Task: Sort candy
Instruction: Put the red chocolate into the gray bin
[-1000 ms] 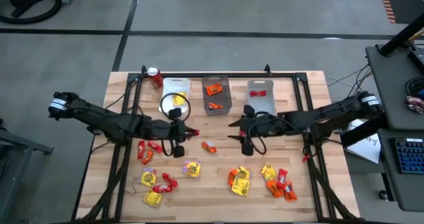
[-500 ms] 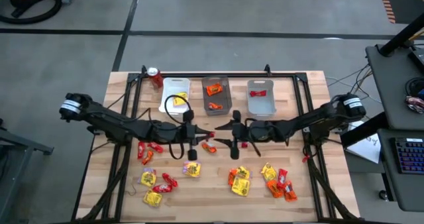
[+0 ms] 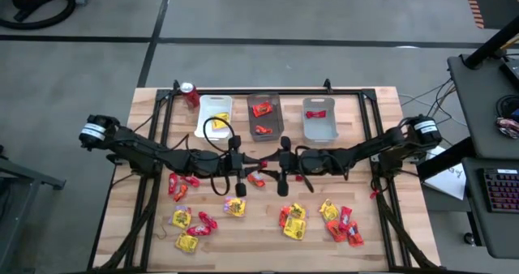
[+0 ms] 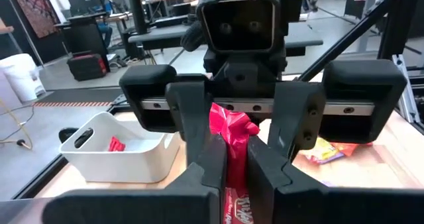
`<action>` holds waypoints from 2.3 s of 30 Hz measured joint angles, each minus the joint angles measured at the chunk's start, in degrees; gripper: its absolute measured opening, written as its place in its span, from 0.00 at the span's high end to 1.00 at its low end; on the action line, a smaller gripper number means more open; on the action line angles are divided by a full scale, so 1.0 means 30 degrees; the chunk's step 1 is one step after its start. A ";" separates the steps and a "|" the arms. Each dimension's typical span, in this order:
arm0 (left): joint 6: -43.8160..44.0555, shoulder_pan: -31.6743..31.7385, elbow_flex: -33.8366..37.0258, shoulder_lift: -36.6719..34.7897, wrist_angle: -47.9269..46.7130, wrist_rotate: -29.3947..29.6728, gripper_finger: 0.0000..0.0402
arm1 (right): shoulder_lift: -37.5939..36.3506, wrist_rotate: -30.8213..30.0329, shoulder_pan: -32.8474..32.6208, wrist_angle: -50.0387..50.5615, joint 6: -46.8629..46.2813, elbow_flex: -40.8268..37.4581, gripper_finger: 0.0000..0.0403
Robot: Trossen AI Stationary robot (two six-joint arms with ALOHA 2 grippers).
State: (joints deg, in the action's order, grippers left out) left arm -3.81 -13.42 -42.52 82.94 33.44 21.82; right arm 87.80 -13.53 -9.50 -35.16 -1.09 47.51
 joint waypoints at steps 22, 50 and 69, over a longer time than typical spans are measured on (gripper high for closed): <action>0.0414 -0.0005 0.0000 -0.2164 -0.3840 0.0058 0.66 | -0.1054 -0.0303 0.0472 0.2857 -0.0385 0.0282 0.91; 0.6258 -0.0012 0.0007 -0.6899 -1.5042 0.0073 0.65 | -0.1953 -0.2326 1.2428 2.9907 0.7265 0.5899 0.91; 0.6244 -0.0012 0.0007 -0.5964 -1.5218 0.0073 0.65 | 0.0221 -0.1787 1.3646 2.8457 0.7892 0.5137 0.90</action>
State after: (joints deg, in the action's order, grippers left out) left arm 14.92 -13.45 -42.50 65.04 -12.22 22.04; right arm 88.47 -18.90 31.44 50.22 22.59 62.92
